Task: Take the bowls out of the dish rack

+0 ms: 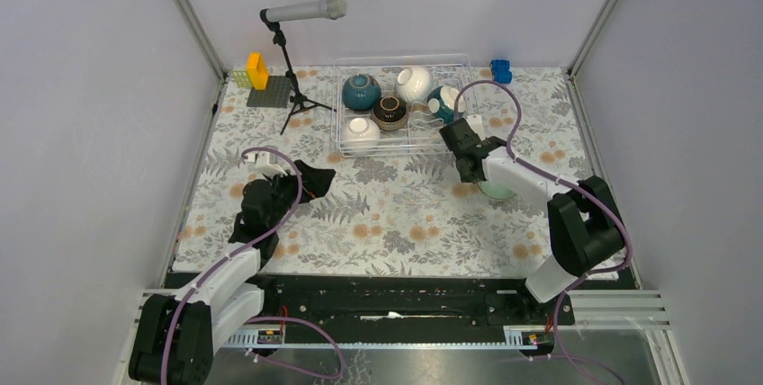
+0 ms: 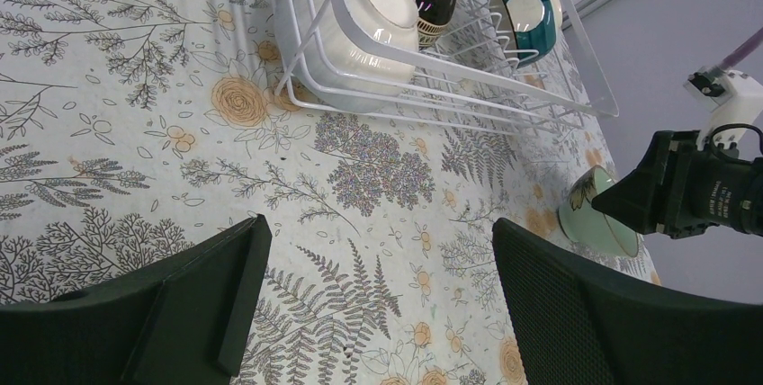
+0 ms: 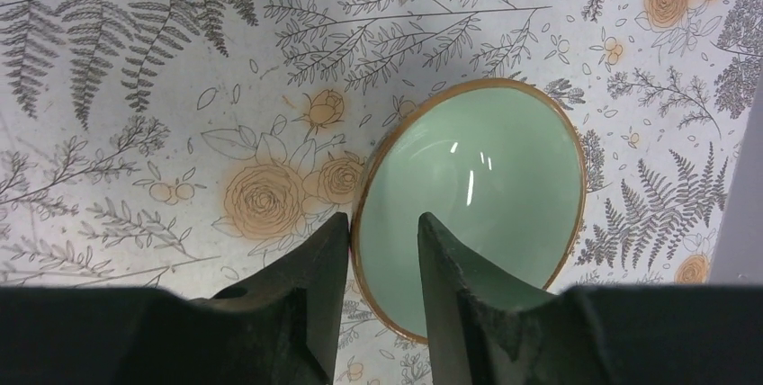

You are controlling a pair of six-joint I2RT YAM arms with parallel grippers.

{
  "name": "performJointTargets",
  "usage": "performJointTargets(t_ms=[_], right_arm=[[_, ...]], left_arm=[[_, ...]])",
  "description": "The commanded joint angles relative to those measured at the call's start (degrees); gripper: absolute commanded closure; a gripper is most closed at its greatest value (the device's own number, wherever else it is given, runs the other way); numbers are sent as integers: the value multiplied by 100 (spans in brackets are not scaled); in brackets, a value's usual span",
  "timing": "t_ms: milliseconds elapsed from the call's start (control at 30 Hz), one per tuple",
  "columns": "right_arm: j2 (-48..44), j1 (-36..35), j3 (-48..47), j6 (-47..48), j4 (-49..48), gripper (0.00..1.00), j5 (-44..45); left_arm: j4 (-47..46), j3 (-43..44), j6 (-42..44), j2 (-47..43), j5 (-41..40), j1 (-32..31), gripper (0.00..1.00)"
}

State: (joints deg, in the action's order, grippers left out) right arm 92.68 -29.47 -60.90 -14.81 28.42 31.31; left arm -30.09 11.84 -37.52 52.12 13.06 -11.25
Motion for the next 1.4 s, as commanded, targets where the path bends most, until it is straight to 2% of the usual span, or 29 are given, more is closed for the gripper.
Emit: performJointTargets(t_ms=[0, 133, 300, 367, 500, 600, 833, 1233, 1367], right_arm=[[-578, -17, -226, 60, 238, 57, -78], [-1029, -22, -259, 135, 243, 51, -618], [-1506, -25, -387, 194, 151, 38, -1374], [-1636, -28, -464, 244, 28, 28, -1698], [-1582, -32, -808, 221, -27, 1, -2245], [-1282, -58, -1201, 279, -67, 0, -2181], [79, -135, -2582, 878, 40, 0, -1200], [2910, -129, -5891, 2287, 895, 0, -144], [3315, -132, -5950, 2207, 670, 0, 312]], left_arm=[[-174, 84, 69, -109, -27, -9, 1], [-143, 89, 65, -151, -31, -9, 1], [-138, 74, 63, -183, -15, -10, 1], [-147, 74, 59, -170, -14, -9, 1], [-252, 43, 82, -191, 78, -9, 1], [-348, -10, 63, -251, 152, -9, 1], [-536, -98, -11, -242, 279, -9, 1], [-626, -328, -250, -571, 69, -9, 1], [-587, -357, -230, -654, -22, -9, 1]])
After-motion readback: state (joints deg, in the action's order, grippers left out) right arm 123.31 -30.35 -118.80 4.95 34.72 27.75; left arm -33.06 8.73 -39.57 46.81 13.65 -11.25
